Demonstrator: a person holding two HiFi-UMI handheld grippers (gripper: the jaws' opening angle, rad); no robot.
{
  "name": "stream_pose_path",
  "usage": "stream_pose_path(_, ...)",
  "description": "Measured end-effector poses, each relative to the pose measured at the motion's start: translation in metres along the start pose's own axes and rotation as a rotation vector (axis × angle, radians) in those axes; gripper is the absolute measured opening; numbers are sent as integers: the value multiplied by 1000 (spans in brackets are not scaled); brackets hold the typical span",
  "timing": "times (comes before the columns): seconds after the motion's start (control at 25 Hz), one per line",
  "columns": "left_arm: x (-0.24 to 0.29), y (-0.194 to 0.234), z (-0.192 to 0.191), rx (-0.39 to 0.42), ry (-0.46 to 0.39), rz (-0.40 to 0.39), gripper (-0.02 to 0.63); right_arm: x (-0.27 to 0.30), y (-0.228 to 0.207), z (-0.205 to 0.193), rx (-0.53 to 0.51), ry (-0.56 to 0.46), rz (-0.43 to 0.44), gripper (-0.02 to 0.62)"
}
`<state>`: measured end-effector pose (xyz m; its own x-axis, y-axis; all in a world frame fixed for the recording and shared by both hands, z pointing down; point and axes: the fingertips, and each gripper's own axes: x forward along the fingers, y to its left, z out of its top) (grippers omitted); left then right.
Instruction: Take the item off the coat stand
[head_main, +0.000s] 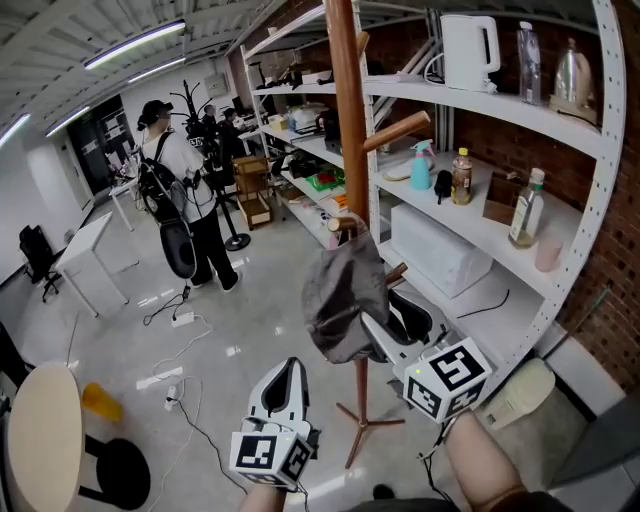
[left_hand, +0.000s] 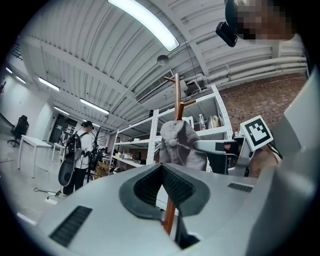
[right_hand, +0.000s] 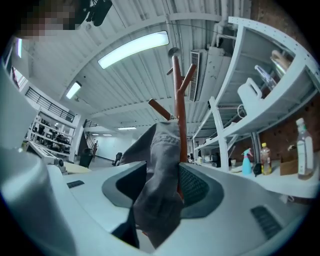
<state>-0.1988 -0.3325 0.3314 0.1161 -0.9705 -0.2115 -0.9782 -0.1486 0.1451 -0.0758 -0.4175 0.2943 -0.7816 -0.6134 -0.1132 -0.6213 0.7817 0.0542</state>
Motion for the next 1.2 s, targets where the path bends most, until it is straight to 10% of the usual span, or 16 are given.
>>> stream_pose_path(1.2,11,2,-9,10,4,7,6,9,-3,29,-43,-109,32,49)
